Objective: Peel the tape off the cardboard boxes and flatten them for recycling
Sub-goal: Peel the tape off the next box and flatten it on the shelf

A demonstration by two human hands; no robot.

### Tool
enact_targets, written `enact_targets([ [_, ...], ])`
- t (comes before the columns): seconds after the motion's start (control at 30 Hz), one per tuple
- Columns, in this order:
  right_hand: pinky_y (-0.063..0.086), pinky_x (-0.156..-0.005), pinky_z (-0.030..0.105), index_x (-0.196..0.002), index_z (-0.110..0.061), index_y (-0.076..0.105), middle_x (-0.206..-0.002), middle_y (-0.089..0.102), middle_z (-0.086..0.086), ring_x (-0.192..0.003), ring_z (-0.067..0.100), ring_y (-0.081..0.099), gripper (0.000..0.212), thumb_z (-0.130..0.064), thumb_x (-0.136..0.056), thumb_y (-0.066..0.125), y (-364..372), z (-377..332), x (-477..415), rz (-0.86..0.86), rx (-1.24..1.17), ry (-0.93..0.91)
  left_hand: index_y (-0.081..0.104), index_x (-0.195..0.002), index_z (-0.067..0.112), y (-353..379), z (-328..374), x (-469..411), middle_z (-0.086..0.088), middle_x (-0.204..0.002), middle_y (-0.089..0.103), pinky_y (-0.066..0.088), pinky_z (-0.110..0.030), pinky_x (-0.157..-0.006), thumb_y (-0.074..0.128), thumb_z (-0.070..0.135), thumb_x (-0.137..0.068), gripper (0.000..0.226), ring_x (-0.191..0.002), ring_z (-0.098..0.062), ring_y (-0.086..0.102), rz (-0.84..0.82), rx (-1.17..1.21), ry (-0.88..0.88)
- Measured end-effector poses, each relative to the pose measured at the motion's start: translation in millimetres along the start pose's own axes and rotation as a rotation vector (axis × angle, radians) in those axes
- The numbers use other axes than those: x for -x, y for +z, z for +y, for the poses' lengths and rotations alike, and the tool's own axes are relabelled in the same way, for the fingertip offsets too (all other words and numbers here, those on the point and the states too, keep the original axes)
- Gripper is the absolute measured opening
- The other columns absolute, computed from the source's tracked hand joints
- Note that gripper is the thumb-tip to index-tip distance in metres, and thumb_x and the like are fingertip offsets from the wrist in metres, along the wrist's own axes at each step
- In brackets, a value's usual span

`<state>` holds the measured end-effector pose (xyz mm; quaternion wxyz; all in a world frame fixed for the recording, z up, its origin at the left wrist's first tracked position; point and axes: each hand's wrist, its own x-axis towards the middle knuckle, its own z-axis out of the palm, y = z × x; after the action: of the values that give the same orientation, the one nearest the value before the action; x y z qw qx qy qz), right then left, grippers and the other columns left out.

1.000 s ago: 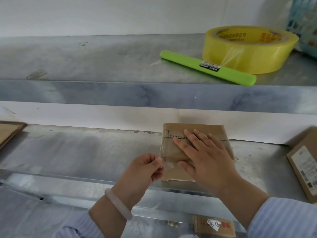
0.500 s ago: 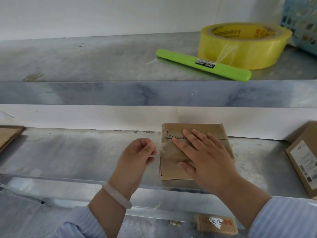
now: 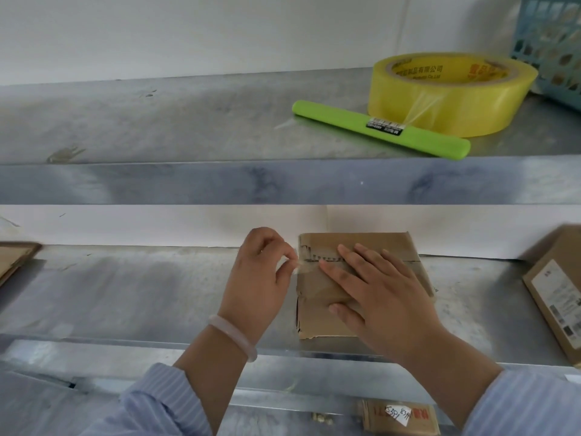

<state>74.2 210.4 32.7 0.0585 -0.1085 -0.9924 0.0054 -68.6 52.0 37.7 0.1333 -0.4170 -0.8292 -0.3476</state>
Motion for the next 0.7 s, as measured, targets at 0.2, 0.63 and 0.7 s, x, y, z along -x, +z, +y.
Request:
enact_targets([
  [0.2, 0.035, -0.111, 0.047, -0.144, -0.041, 0.039, -0.149, 0.044, -0.001, -0.137, 0.022, 0.043, 0.058, -0.063, -0.09, 0.034, 6, 0, 1, 0.044, -0.01, -0.003, 0.053, -0.071, 0.014, 7, 0, -5, 0.004, -0.071, 0.059, 0.053, -0.03, -0.058, 0.072, 0.003, -0.081, 0.024, -0.066, -0.013, 0.057, 0.074, -0.023, 0.006],
  [0.63, 0.041, -0.105, 0.044, -0.122, -0.045, 0.063, -0.134, 0.06, -0.011, -0.125, 0.017, 0.054, 0.045, -0.06, -0.09, 0.035, -1, -5, -2, 0.169, -0.203, 0.08, 0.057, -0.099, 0.038, 11, -20, -15, 0.006, -0.098, 0.059, 0.058, -0.025, -0.071, 0.079, 0.025, -0.079, 0.033, -0.072, -0.009, 0.067, -0.198, 0.542, -0.457],
  [0.7, 0.04, -0.104, 0.039, -0.115, -0.048, 0.066, -0.128, 0.061, -0.017, -0.12, 0.014, 0.054, 0.042, -0.059, -0.089, 0.035, -5, -3, -10, 0.174, -0.262, 0.097, 0.058, -0.119, 0.031, 17, -25, -18, 0.001, -0.112, 0.058, 0.059, -0.035, -0.082, 0.072, 0.033, -0.085, 0.037, -0.093, -0.016, 0.066, -0.267, 0.76, -0.71],
])
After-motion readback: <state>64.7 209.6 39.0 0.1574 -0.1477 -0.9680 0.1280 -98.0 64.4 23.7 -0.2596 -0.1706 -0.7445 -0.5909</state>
